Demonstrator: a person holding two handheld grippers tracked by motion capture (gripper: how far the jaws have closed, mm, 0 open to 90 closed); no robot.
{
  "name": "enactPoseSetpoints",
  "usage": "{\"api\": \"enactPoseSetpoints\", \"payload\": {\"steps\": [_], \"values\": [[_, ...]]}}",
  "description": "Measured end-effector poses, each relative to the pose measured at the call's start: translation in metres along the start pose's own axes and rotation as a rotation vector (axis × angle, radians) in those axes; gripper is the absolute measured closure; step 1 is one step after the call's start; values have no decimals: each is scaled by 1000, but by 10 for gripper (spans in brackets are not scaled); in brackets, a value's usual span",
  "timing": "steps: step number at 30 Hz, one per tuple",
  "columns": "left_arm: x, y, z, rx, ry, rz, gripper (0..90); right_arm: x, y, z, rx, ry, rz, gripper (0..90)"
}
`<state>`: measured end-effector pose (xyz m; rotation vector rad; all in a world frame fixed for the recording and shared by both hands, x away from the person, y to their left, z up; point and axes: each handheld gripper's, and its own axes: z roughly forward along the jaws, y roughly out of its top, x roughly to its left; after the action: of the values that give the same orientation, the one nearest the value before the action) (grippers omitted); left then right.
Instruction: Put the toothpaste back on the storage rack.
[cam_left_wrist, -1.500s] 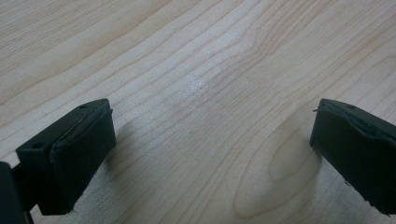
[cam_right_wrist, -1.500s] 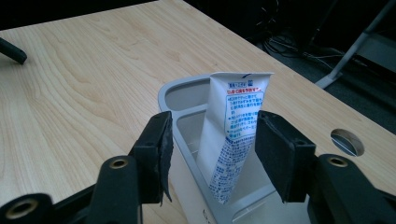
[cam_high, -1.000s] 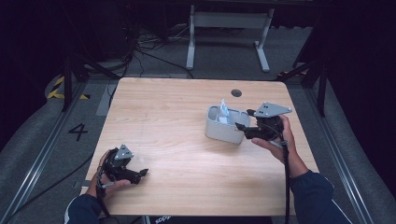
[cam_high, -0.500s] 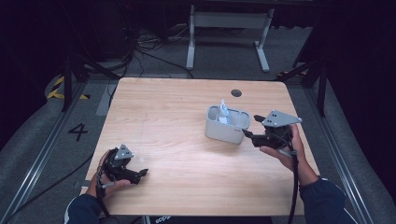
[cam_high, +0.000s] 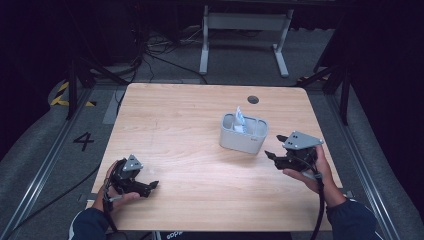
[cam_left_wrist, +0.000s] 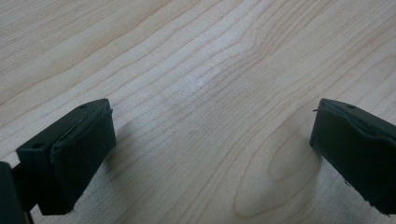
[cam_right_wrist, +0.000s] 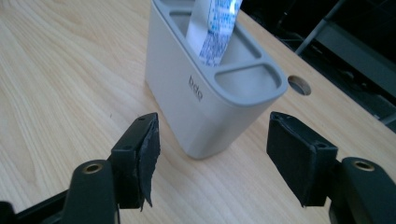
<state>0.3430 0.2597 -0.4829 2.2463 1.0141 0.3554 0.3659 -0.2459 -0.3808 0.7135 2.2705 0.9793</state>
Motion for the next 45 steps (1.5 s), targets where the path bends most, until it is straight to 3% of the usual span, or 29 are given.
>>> {"api": "enactPoseSetpoints", "payload": {"steps": [18, 30, 45], "values": [[0, 0, 0, -3, 4, 0, 7, 4, -46, -7, 58, -5, 43, 346], [0, 0, 0, -3, 4, -1, 8, 7, -85, -2, 156, -9, 46, 345], [0, 0, -1, -1, 4, -1, 8, 1, -116, -16, 154, -18, 122, 336]]}}
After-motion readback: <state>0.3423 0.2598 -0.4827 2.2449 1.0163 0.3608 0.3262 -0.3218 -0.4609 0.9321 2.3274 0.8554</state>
